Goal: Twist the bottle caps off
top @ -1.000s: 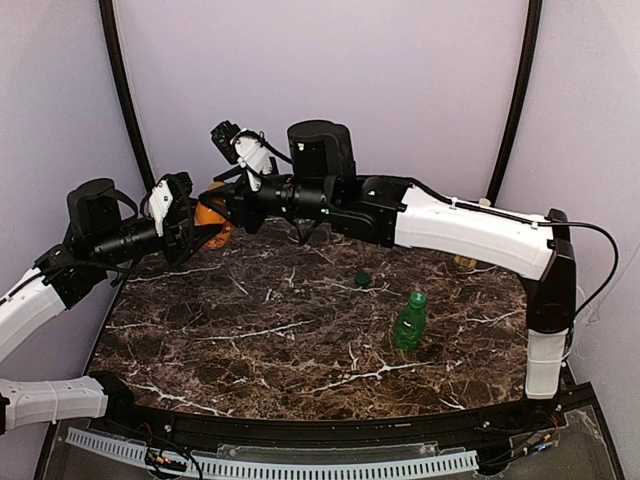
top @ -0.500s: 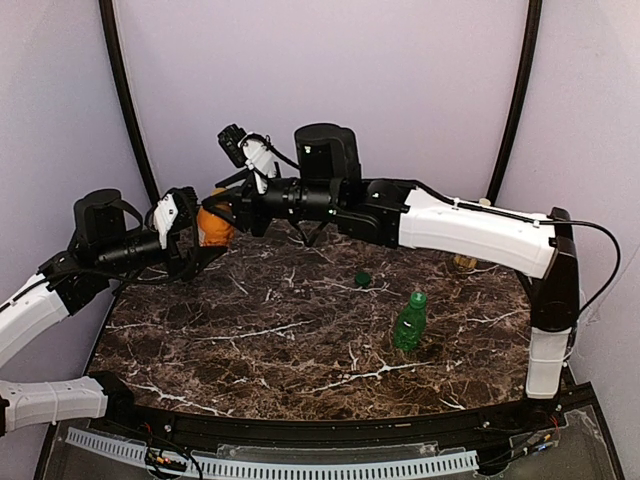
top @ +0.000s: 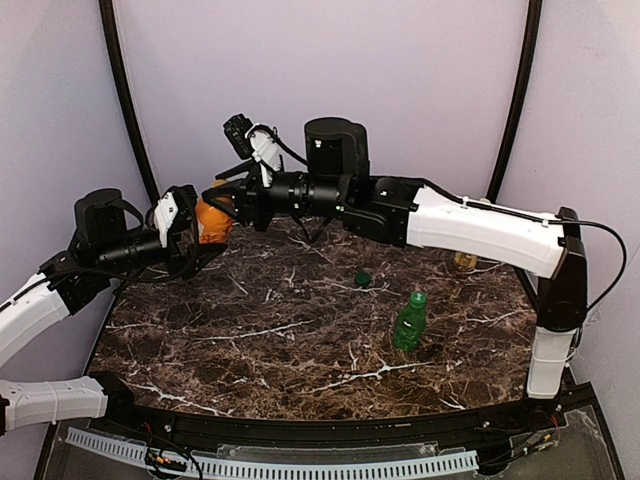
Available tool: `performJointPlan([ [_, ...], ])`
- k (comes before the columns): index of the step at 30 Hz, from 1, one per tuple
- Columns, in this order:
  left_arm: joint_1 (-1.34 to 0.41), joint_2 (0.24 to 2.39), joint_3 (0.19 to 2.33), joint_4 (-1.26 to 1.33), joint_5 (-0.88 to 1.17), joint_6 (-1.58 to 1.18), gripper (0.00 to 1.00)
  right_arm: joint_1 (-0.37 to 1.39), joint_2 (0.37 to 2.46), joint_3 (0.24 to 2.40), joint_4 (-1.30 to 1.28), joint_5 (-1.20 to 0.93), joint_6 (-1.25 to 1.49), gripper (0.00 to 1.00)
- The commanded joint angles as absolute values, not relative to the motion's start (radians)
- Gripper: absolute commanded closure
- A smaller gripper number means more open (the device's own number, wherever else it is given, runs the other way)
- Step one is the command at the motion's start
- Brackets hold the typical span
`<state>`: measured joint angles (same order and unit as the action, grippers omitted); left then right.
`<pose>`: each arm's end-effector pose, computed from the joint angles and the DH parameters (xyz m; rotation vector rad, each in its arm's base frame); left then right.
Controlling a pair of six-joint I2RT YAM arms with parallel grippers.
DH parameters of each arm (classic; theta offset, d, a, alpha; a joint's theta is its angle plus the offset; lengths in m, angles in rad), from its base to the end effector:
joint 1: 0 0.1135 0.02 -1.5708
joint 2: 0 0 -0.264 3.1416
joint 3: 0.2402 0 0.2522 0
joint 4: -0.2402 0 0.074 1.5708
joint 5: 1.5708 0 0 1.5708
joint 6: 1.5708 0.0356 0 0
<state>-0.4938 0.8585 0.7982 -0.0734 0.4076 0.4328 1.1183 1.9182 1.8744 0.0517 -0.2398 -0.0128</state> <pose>0.1706 -0.1078 0.3442 1.0234 1.3685 -0.3922 0.1961 0.4226 0.4118 -1.0541 1.2867 1.0431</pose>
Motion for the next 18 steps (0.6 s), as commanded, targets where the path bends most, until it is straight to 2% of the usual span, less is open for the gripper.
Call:
performJointPlan([
  [1, -0.497, 0.858, 0.831, -0.039, 0.427, 0.420, 0.29, 1.114, 1.895, 1.868, 0.090, -0.247, 0.000, 1.00],
  [4, -0.497, 0.855, 0.832, -0.034, 0.438, 0.419, 0.35, 1.115, 1.896, 1.868, 0.088, -0.246, 0.000, 1.00],
  [7, -0.497, 0.848, 0.825, -0.034, 0.442, 0.419, 0.49, 1.114, 1.900, 1.868, 0.084, -0.247, 0.000, 1.00],
  [9, -0.497, 0.844, 0.822, -0.035, 0.441, 0.421, 0.56, 1.109, 1.902, 1.869, 0.077, -0.242, 0.000, 1.00],
  [10, -0.497, 0.843, 0.820, -0.036, 0.438, 0.426, 0.57, 1.107, 1.902, 1.869, 0.071, -0.241, 0.017, 0.97],
  [14, -0.497, 0.837, 0.810, -0.056, 0.403, 0.474, 0.62, 1.096, 1.896, 1.882, 0.035, -0.243, 0.042, 0.47],
  [16, -0.497, 0.835, 0.797, -0.072, 0.354, 0.550, 0.63, 1.092, 1.888, 1.904, 0.006, -0.242, 0.064, 0.36],
  [18, -0.497, 0.835, 0.776, -0.079, 0.275, 0.676, 0.64, 1.085, 1.884, 1.944, -0.069, -0.221, 0.109, 0.32],
])
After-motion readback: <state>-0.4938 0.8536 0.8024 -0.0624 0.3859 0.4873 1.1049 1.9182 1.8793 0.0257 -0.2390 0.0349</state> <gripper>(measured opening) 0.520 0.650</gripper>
